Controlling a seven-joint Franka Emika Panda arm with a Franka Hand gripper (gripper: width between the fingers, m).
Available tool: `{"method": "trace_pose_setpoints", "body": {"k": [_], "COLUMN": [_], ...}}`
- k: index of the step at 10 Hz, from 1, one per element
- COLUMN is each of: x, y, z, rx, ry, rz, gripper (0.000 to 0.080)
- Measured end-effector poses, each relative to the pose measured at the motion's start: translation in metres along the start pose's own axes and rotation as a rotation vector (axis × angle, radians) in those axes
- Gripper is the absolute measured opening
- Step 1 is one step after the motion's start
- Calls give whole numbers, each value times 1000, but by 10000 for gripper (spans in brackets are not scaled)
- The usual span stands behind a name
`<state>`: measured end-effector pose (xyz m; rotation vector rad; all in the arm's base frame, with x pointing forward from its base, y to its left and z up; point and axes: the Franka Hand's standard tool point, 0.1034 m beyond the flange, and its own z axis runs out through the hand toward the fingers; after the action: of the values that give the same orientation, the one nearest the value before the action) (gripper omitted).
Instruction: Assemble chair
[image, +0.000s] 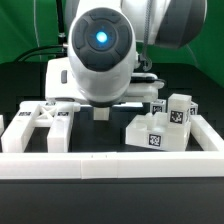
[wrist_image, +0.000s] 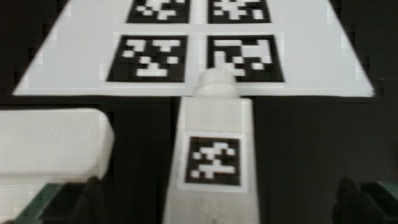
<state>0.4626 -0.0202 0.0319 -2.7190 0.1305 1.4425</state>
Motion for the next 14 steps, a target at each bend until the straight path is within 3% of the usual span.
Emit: {"method": "trace_pose_setpoints", "body": {"k": [4,10,12,13,14], "x": [2,14,14,14,14], "y": [3,2,3,3,3], "z": [2,21,21,21,20], "rx": [0,-5,-5,-5,-6], "ry": [2,33,34,35,36], "rz": [4,26,27,27,27], "gripper": [649,649,365,365,285]}}
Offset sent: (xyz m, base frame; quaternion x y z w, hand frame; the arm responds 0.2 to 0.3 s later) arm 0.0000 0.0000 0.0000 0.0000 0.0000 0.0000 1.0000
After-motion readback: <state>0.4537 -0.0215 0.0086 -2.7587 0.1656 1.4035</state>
